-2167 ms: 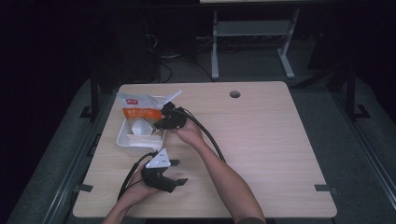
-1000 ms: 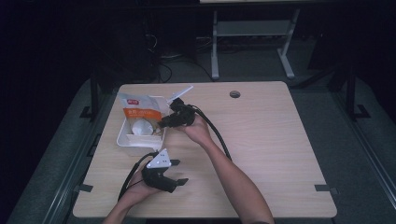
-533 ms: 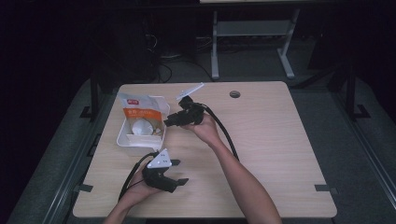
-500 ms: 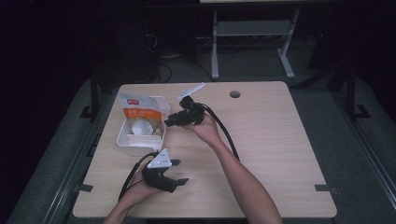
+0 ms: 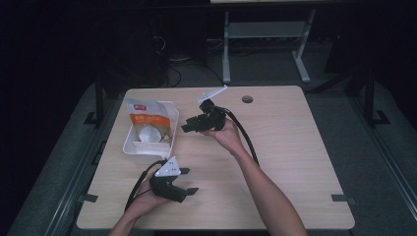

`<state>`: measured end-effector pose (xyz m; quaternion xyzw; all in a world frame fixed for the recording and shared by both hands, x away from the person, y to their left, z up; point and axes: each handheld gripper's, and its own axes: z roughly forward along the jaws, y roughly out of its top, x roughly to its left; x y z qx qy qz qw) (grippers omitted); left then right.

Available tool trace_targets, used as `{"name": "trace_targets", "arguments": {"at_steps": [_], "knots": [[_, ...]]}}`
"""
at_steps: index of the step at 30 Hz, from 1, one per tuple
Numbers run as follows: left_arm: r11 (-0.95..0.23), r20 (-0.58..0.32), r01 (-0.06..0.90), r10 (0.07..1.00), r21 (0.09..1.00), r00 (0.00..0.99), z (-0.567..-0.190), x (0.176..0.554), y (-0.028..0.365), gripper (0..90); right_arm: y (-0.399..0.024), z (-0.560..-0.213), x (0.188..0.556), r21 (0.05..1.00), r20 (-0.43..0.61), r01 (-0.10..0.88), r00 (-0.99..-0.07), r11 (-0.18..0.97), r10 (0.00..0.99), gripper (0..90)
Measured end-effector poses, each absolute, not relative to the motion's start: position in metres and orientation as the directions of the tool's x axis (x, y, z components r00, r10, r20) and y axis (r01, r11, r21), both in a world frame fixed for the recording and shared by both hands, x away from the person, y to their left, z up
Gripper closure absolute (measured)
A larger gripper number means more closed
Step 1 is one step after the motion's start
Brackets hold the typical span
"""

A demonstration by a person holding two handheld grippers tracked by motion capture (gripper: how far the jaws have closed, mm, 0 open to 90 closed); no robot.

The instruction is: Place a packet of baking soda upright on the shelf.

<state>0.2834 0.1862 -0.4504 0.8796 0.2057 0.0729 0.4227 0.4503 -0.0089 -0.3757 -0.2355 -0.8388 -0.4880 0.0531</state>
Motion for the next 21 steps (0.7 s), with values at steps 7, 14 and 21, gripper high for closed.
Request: {"name": "trace_targets", "arguments": {"at_steps": [7, 14, 21], "knots": [[-0.553, -0.049, 0.305, 0.428, 0.775, 0.902, -0.45, 0.284, 0.187, 25.0, -0.022, -0.373, 0.448, 0.793, 0.328, 0.454, -0.88, 0.405, 0.345, 51.5], [-0.546, -0.055, 0.308, 0.429, 0.779, 0.902, -0.45, 0.284, 0.187, 25.0, -0.036, -0.371, 0.444, 0.794, 0.319, 0.452, -0.879, 0.407, 0.354, 48.6], [-0.55, -0.056, 0.312, 0.432, 0.774, 0.9, -0.451, 0.284, 0.186, 25.0, -0.053, -0.37, 0.438, 0.795, 0.322, 0.46, -0.872, 0.396, 0.367, 46.6]]}}
